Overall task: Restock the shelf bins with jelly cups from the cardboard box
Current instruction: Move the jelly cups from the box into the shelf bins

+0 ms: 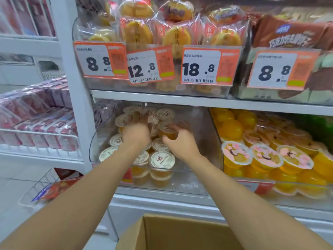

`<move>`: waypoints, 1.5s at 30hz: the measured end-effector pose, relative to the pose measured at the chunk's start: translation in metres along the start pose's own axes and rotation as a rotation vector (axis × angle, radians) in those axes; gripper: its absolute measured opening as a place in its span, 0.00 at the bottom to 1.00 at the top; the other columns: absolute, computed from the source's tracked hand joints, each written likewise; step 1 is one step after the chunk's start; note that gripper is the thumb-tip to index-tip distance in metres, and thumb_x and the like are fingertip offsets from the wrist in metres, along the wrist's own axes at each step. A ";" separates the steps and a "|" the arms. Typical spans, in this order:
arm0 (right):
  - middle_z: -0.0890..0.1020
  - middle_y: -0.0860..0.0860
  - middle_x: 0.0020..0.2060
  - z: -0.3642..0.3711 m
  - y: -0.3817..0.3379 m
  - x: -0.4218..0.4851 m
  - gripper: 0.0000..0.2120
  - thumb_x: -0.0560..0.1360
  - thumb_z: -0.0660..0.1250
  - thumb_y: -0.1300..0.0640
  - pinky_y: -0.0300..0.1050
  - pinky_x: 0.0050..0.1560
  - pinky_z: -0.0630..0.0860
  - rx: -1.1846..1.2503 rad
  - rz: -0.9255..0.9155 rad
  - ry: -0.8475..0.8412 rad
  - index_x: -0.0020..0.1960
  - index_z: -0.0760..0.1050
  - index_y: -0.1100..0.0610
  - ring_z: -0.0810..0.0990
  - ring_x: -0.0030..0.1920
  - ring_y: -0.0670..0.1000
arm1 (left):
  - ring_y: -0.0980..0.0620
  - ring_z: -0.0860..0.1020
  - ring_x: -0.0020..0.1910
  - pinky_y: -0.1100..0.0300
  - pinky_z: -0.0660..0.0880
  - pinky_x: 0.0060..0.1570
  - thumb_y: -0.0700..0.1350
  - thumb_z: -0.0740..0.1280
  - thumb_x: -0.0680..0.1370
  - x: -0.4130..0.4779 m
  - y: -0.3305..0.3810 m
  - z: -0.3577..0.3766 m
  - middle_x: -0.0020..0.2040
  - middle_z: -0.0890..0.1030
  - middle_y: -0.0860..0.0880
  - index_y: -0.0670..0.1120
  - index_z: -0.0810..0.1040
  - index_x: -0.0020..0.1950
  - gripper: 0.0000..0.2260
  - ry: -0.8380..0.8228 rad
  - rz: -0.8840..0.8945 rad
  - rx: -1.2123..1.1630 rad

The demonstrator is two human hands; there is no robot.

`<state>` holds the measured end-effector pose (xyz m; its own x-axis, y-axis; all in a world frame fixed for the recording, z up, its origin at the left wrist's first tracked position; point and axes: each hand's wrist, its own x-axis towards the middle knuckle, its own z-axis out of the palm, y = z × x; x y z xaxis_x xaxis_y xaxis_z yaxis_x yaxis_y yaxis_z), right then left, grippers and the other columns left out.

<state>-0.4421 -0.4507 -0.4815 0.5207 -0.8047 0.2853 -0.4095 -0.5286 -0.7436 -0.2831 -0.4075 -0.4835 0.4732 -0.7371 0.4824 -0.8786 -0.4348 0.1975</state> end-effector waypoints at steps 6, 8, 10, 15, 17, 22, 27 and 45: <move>0.80 0.51 0.43 0.005 0.011 0.005 0.11 0.76 0.65 0.56 0.45 0.48 0.77 -0.085 0.018 0.151 0.58 0.78 0.56 0.81 0.47 0.54 | 0.36 0.78 0.49 0.46 0.73 0.47 0.39 0.72 0.70 0.000 -0.016 0.011 0.53 0.80 0.39 0.45 0.80 0.59 0.17 0.309 0.088 -0.032; 0.76 0.46 0.43 0.007 0.011 0.005 0.11 0.78 0.65 0.56 0.45 0.52 0.78 -0.059 -0.004 0.136 0.59 0.78 0.55 0.81 0.48 0.53 | 0.36 0.79 0.50 0.47 0.71 0.49 0.39 0.70 0.72 0.004 -0.019 0.012 0.53 0.81 0.40 0.45 0.81 0.58 0.14 0.323 0.084 -0.125; 0.76 0.47 0.53 0.010 0.014 0.007 0.13 0.78 0.65 0.56 0.45 0.59 0.76 -0.035 -0.027 0.121 0.61 0.78 0.55 0.81 0.51 0.51 | 0.37 0.76 0.57 0.46 0.67 0.57 0.47 0.66 0.76 0.006 -0.022 0.018 0.57 0.81 0.42 0.46 0.80 0.61 0.14 0.300 0.054 -0.064; 0.63 0.50 0.74 0.016 0.019 0.011 0.21 0.81 0.61 0.55 0.31 0.69 0.55 -0.068 -0.053 0.016 0.72 0.69 0.57 0.64 0.73 0.47 | 0.42 0.57 0.75 0.45 0.51 0.71 0.66 0.55 0.78 0.011 -0.025 0.023 0.76 0.62 0.44 0.55 0.70 0.71 0.26 0.018 -0.116 0.001; 0.54 0.48 0.78 0.018 0.022 0.014 0.24 0.82 0.59 0.53 0.30 0.67 0.50 -0.098 -0.046 -0.063 0.76 0.61 0.54 0.54 0.76 0.45 | 0.43 0.58 0.75 0.44 0.51 0.71 0.71 0.56 0.74 0.009 -0.028 0.026 0.75 0.65 0.45 0.56 0.73 0.69 0.30 0.057 -0.095 -0.041; 0.42 0.45 0.78 0.021 0.028 0.018 0.29 0.82 0.54 0.47 0.47 0.77 0.50 -0.158 -0.010 -0.169 0.79 0.46 0.47 0.46 0.78 0.47 | 0.46 0.61 0.73 0.45 0.54 0.70 0.77 0.57 0.63 0.004 -0.031 0.021 0.70 0.71 0.51 0.57 0.76 0.65 0.38 0.081 -0.100 -0.089; 0.41 0.42 0.78 0.022 0.030 0.018 0.29 0.83 0.52 0.45 0.49 0.77 0.48 -0.155 -0.013 -0.167 0.79 0.43 0.44 0.44 0.78 0.47 | 0.49 0.57 0.75 0.45 0.48 0.73 0.72 0.63 0.65 0.002 -0.029 0.019 0.73 0.68 0.53 0.60 0.74 0.67 0.33 0.040 -0.117 -0.176; 0.76 0.53 0.42 -0.037 0.037 -0.136 0.03 0.73 0.65 0.63 0.47 0.37 0.72 -0.268 -0.335 0.168 0.46 0.76 0.58 0.75 0.37 0.53 | 0.49 0.65 0.29 0.56 0.59 0.30 0.51 0.62 0.69 -0.165 0.052 -0.039 0.25 0.64 0.51 0.48 0.59 0.30 0.14 -0.234 0.116 -0.460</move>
<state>-0.5560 -0.3706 -0.5253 0.5383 -0.5980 0.5938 -0.4300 -0.8009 -0.4168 -0.4096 -0.2887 -0.5192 0.3270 -0.8854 0.3302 -0.8382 -0.1105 0.5340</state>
